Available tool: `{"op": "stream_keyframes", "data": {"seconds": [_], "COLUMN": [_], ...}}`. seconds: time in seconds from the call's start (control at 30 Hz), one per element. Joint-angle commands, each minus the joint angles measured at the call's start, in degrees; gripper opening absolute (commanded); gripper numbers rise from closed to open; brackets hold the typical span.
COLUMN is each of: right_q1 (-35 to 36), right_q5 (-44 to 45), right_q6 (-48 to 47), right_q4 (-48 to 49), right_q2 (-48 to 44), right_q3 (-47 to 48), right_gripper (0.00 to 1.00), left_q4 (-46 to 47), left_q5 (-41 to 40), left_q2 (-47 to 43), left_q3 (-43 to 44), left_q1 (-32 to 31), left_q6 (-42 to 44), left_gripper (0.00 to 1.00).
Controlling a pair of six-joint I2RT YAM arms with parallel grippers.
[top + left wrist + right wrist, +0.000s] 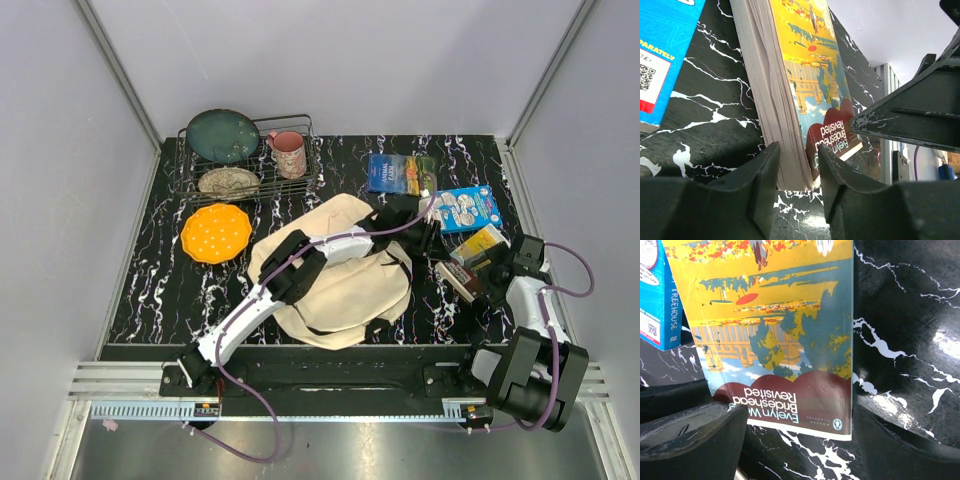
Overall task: Pack the student bag
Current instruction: Pick up the book from the center of the board.
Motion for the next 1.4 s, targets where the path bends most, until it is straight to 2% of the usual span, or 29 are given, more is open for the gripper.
{"op": "stream_keyframes", "data": {"seconds": [0.0,0.03,0.1,0.17,0.2,0.27,0.4,0.43,0.47,0.57,0.77,0.8,0.87,0.9,1.0,1.03,1.1,1.13,1.37], "right_q1": [-0.2,-0.2,-0.2,-0.2,-0.2,-0.2,-0.2,-0.2,-0.2,-0.2,-0.2,-0.2,-0.2,-0.2,-0.2,-0.2,-0.2,-0.2,-0.2], "right_q5": [-1.6,-1.8,-2.1,-2.8,-3.1,-3.9,-5.9,-5.4,-4.8,-1.2,4.2,4.6,5.3,5.5,8.5,9.9,10.5,10.6,9.6], "right_q6": [-1.5,-1.6,-1.7,-2.2,-2.2,-2.3,-1.2,-0.7,0.6,1.1,2.2,2.5,3.1,3.5,4.6,4.9,5.1,5.0,5.2], "right_q4": [2.3,2.4,2.5,2.5,2.5,2.5,1.3,0.6,-0.1,-3.3,-8.6,-8.6,-8.9,-9.3,-9.6,-9.7,-9.6,-9.5,-7.6], "right_q2": [0.4,0.4,0.4,0.1,-0.1,-0.8,-3.2,-3.9,-6.0,-10.2,-12.1,-11.9,-10.8,-10.6,-10.7,-10.6,-10.6,-9.9,-5.7], "right_q3": [-0.3,-0.3,-0.3,-0.4,-0.4,-0.6,-1.3,-1.4,-1.4,-0.7,1.3,1.0,1.1,1.3,1.3,1.3,1.5,1.5,1.1], "right_gripper": [0.88,0.87,0.86,0.84,0.83,0.82,0.8,0.82,0.88,0.98,1.0,1.0,1.0,1.0,1.0,1.0,1.0,1.0,1.0], "left_q4": [3.6,4.4,6.2,6.8,7.1,7.0,5.8,5.2,4.4,2.2,2.9,3.6,5.0,7.1,9.4,9.3,9.6,9.5,1.1], "left_q5": [2.7,3.1,4.6,5.9,6.4,7.1,5.1,4.6,4.1,2.6,2.5,2.3,2.3,2.6,2.6,2.5,2.7,2.9,3.3], "left_q2": [-0.4,-0.6,-0.9,-1.3,-1.7,-3.1,-8.0,-9.0,-11.1,-15.1,-20.6,-20.9,-21.4,-21.4,-21.4,-21.0,-19.8,-19.3,-11.1], "left_q3": [-0.3,-0.6,-1.2,-1.4,-2.2,-3.4,-12.3,-13.8,-15.2,-21.2,-31.3,-32.4,-32.7,-32.4,-29.7,-28.6,-25.2,-23.8,-10.8], "left_q1": [-1.1,-1.1,-1.1,-1.3,-1.4,-1.6,-1.9,-1.8,-1.8,-1.6,-0.2,-0.1,0.3,0.4,0.3,0.3,0.3,0.2,-1.3], "left_q6": [-1.6,-2.1,-3.7,-4.6,-5.1,-5.2,-4.3,-3.7,-2.9,0.3,1.3,1.5,1.0,0.6,-0.2,-0.3,-0.8,-1.1,0.2], "left_gripper": [0.36,0.34,0.24,0.2,0.09,0.0,0.0,0.0,0.0,0.0,0.0,0.1,0.45,0.47,0.68,0.71,0.97,0.99,0.99]}}
